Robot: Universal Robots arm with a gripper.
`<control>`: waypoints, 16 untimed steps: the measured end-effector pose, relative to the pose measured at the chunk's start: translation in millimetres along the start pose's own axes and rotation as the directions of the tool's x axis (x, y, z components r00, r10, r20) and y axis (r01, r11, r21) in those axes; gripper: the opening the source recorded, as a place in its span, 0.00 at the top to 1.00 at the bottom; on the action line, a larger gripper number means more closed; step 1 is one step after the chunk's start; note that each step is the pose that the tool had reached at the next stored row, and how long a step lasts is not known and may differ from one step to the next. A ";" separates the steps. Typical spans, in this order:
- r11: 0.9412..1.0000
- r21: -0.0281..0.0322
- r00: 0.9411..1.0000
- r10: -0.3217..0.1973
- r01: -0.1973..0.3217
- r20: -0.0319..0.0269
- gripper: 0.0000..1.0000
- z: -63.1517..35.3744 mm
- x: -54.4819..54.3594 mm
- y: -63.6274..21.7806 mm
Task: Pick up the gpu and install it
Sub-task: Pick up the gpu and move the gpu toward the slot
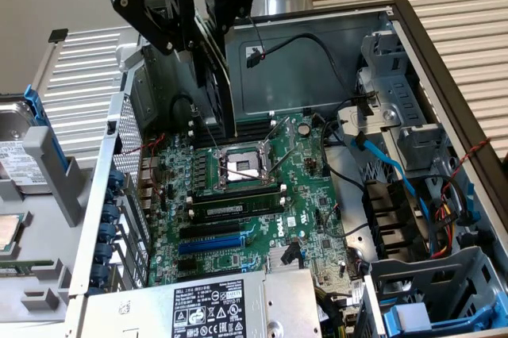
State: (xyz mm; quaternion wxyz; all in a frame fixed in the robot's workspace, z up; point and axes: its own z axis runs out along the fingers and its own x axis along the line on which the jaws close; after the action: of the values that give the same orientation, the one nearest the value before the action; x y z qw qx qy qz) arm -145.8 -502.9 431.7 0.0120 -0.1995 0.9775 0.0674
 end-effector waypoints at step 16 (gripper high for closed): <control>0.979 -0.015 0.978 -0.205 0.204 -0.028 0.71 0.0 -3.0 -1.3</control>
State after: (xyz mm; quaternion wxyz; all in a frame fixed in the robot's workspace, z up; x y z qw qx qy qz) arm -142.5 -502.9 431.7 0.0034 -0.2999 0.9515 0.0686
